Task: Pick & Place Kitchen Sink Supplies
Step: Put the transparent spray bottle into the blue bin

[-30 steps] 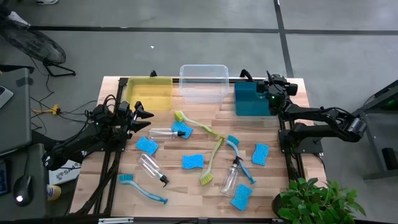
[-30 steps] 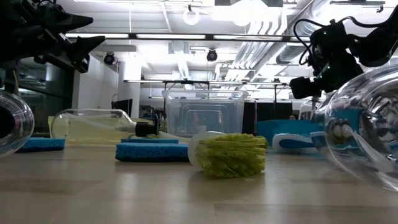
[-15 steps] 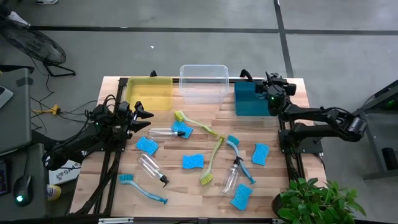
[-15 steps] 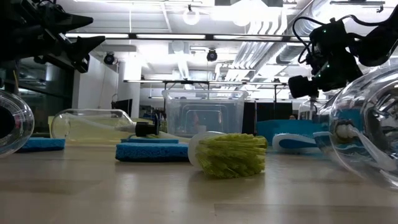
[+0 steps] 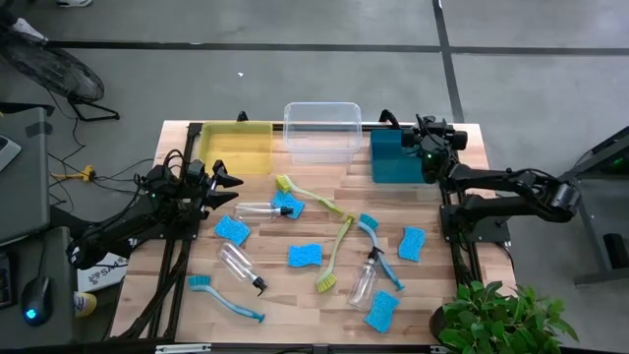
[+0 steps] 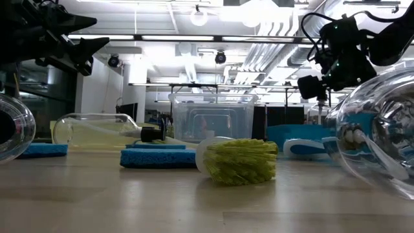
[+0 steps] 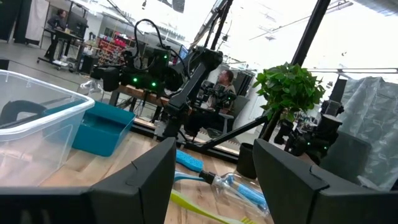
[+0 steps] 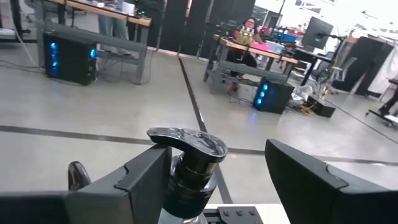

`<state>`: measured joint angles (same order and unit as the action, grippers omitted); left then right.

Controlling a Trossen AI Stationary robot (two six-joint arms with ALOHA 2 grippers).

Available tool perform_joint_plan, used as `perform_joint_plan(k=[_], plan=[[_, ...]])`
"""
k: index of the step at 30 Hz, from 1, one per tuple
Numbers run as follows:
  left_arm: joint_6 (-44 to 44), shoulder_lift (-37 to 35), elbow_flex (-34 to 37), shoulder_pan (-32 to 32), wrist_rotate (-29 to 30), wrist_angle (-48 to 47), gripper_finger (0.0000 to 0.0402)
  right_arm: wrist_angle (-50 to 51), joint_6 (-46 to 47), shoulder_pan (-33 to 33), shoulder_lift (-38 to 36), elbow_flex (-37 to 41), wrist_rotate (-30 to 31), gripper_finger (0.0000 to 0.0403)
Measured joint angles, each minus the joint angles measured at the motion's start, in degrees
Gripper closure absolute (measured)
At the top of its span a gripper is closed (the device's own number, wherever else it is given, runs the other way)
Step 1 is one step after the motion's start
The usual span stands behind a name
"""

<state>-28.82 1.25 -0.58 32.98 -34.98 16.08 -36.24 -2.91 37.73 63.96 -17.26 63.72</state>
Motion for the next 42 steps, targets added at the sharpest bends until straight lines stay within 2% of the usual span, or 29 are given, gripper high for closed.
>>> perform_joint_plan(k=[7,12,18,29,42], plan=[[0.0,0.01,0.0,0.01,0.0,-0.01,0.0192,0.01,-0.12,-1.18,0.0,0.0,-1.08,0.015],[-0.02,0.01,0.0,0.0,0.0,0.0,0.0192,0.86,-0.12,-1.16,0.0,0.0,-4.28,0.015],[0.0,0.01,0.0,0.01,0.0,0.01,0.0192,1.68,0.69,-0.98,-0.02,-0.04,-4.24,0.015],[-0.01,-0.01,0.0,0.0,0.0,0.0,0.0192,7.68,10.55,0.57,0.0,-0.02,-5.9,0.015],[-0.01,0.01,0.02,-0.01,0.0,0.0,0.0192,7.83,15.98,0.46,0.0,-0.02,-5.62,0.015]])
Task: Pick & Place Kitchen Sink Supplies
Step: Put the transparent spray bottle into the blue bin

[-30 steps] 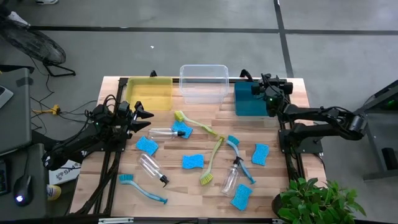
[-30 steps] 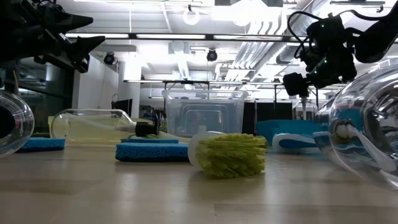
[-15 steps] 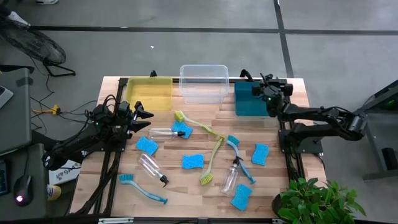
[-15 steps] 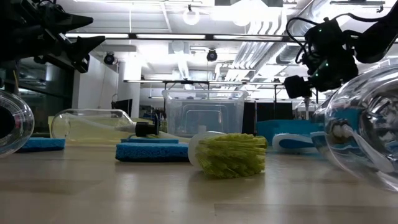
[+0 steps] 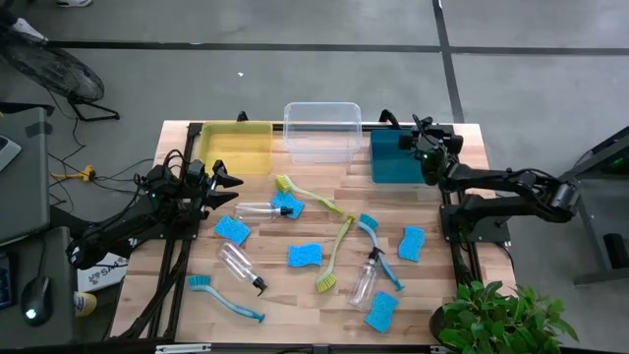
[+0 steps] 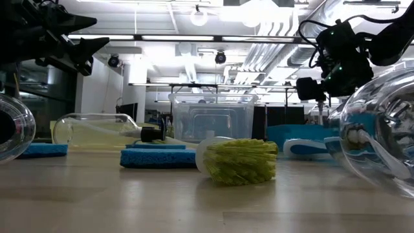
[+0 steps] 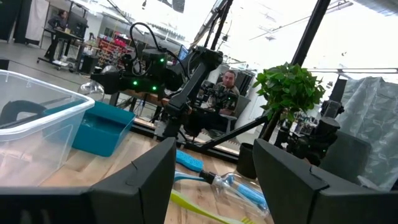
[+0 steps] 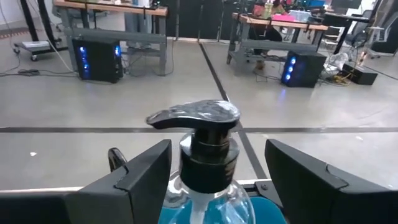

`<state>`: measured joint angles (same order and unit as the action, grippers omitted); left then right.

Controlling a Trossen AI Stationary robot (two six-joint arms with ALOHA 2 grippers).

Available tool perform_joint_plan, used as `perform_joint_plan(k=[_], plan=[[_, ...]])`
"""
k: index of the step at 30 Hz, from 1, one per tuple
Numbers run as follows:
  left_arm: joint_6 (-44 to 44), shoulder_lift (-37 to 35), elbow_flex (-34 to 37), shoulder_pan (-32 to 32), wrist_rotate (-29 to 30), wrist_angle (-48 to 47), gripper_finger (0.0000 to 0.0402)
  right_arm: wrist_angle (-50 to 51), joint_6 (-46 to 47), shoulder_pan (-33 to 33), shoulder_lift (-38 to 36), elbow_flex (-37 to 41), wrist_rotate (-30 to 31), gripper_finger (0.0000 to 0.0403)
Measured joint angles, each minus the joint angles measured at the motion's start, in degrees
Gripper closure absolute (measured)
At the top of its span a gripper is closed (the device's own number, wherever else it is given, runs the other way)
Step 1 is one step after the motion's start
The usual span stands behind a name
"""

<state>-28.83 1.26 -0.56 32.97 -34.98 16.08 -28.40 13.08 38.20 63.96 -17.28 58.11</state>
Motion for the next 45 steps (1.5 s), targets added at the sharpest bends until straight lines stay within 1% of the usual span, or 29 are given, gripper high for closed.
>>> perform_joint_plan(k=[9,14,16,19,27,33,35,37,41,45], plan=[[0.01,-0.02,-0.01,0.02,0.0,-0.01,0.0192,0.26,0.09,-0.09,0.0,0.04,0.89,0.015],[0.01,0.0,-0.02,0.0,0.0,-0.01,0.0192,0.73,-0.02,-2.28,-0.22,0.07,3.01,0.015],[0.01,-0.01,-0.02,0.01,0.0,0.01,0.0192,1.09,-0.02,-3.54,-0.71,0.09,3.63,0.015],[0.01,0.0,-0.02,0.02,0.0,0.0,0.0192,2.84,-0.02,-5.79,-2.07,0.09,6.34,0.015],[0.0,-0.01,-0.02,0.02,0.0,-0.01,0.0192,6.44,-0.02,-12.58,-7.95,0.09,11.73,0.015],[0.01,0.0,-0.02,0.0,0.0,0.01,0.0192,7.69,0.17,-19.77,-11.55,0.09,11.66,0.015],[0.01,-0.02,-0.02,0.01,0.0,-0.01,0.0192,7.72,0.03,-22.46,-12.58,0.09,10.39,0.015],[0.01,0.0,-0.02,0.02,0.0,0.01,0.0192,7.69,-1.85,-24.95,-13.64,0.09,7.59,0.015],[0.0,-0.01,-0.02,0.01,0.0,-0.01,0.0192,7.66,-5.99,-29.01,-15.26,0.09,-1.5,0.015],[0.01,-0.02,-0.02,0.0,0.0,0.0,0.0192,7.66,-3.77,-31.69,-16.09,0.09,-9.86,0.015]])
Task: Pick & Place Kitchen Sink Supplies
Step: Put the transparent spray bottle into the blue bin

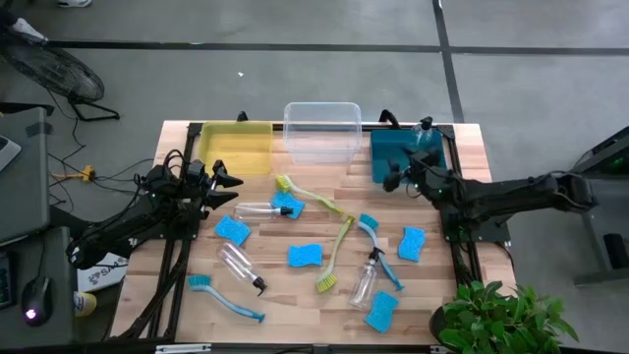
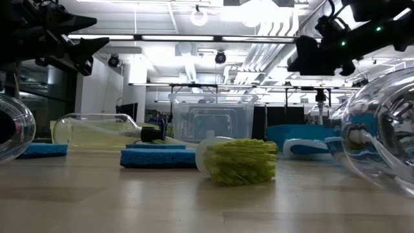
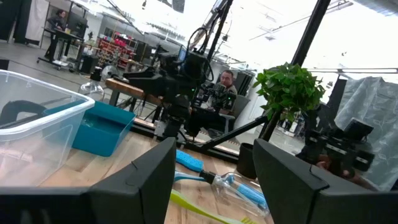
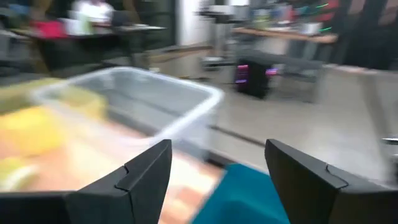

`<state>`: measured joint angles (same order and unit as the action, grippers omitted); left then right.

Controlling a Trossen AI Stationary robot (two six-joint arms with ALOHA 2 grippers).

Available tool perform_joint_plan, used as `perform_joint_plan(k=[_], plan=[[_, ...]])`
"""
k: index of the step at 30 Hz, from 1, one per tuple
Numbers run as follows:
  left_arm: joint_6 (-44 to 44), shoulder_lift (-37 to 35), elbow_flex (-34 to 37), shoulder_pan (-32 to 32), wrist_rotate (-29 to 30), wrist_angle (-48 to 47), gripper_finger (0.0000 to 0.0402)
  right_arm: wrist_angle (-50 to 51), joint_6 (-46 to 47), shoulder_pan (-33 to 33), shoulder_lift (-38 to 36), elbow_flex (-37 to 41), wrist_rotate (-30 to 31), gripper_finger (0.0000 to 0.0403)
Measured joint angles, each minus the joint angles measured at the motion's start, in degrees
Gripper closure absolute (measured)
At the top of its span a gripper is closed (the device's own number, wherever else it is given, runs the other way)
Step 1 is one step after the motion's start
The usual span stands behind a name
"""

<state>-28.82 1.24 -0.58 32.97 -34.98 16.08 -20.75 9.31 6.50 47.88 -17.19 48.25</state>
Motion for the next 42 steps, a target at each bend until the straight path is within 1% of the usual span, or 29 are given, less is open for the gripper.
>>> perform_joint_plan(k=[3,7,10,13,16,19,22,25,30,34,39,42], plan=[[0.0,0.02,0.01,0.01,0.0,-0.01,0.0192,0.04,2.42,-1.38,0.0,0.0,-3.62,0.015],[-0.02,0.02,0.0,0.0,0.0,-0.01,0.0192,0.01,1.81,-3.04,0.0,-0.02,-7.71,0.015],[-0.01,0.0,0.0,0.02,0.0,-0.01,0.0192,2.86,0.91,-4.24,0.04,-1.74,-9.76,0.015],[-0.02,-0.01,0.0,0.0,0.0,-0.01,0.0192,9.19,0.91,-5.58,0.16,-5.73,-9.88,0.015],[0.0,0.0,0.0,0.0,0.0,-0.01,0.0192,18.01,1.93,-6.77,0.7,-10.82,-9.69,0.0151],[0.0,-0.01,0.0,0.0,-0.02,-0.01,0.0192,27.88,6.88,-7.57,2.05,-16.52,-9.81,0.0151],[0.0,-0.01,0.0,0.02,-0.02,-0.01,0.0192,37.96,12.62,-8.26,4.49,-22.34,-12.14,0.0151],[0.0,-0.01,0.0,0.01,-0.02,-0.01,0.0192,44.97,16.26,-9.0,7.81,-27.52,-16.33,0.0151],[0.0,-0.01,0.0,0.02,-0.02,-0.01,0.0192,53.86,15.42,-10.77,14.36,-34.83,-27.25,0.015],[-0.01,-0.01,0.0,0.01,-0.02,0.02,0.0192,63.35,12.52,-13.07,19.93,-40.4,-34.48,0.015],[-0.02,-0.01,0.0,0.02,-0.02,-0.01,0.0192,73.6,6.47,-16.92,26.33,-45.4,-39.35,0.0151],[0.0,-0.01,0.0,0.0,-0.01,0.0,0.0192,77.33,2.16,-19.1,29.15,-47.09,-42.63,0.0151]])
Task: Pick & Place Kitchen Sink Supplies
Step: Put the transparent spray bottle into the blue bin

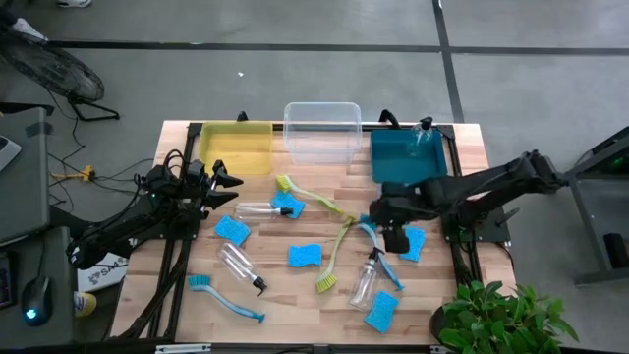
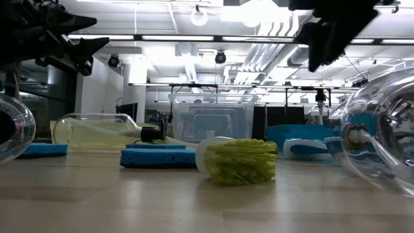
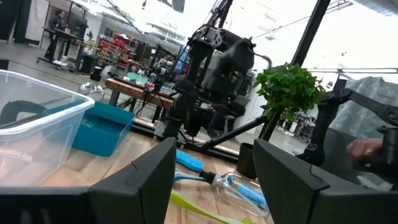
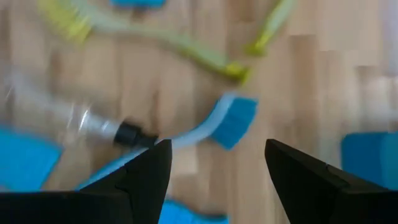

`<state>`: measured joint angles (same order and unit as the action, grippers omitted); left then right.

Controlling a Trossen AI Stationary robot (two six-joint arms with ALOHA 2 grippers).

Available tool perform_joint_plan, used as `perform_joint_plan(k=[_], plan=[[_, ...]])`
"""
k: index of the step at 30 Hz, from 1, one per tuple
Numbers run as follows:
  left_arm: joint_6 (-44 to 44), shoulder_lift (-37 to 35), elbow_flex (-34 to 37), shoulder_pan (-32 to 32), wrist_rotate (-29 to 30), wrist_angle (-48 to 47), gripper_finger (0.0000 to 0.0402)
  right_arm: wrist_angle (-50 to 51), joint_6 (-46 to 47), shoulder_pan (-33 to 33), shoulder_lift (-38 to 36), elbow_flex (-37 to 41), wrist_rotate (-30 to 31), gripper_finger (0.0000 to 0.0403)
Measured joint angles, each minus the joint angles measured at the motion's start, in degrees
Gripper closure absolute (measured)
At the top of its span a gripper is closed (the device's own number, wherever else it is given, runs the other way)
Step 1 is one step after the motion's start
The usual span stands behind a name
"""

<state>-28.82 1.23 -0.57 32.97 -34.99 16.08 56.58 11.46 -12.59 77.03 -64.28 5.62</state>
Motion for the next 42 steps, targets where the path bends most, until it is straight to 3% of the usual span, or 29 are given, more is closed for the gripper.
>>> perform_joint_plan(k=[5,13,27,42], plan=[[0.0,0.0,0.0,0.0,-0.01,-0.01,0.0192,0.61,-13.06,-4.07,2.55,-0.16,-3.63,0.0151],[-0.01,0.0,0.0,0.0,-0.01,-0.01,0.0192,-0.69,-27.53,-6.72,6.14,-0.16,0.11,0.015],[0.0,0.0,0.0,0.0,0.01,0.01,0.0192,-6.87,-34.55,-6.54,15.73,-0.16,-6.1,0.0151],[-0.01,0.0,0.0,0.01,-0.01,0.0,0.0192,-7.42,-37.53,-6.54,21.34,-0.16,-7.04,0.0151]])
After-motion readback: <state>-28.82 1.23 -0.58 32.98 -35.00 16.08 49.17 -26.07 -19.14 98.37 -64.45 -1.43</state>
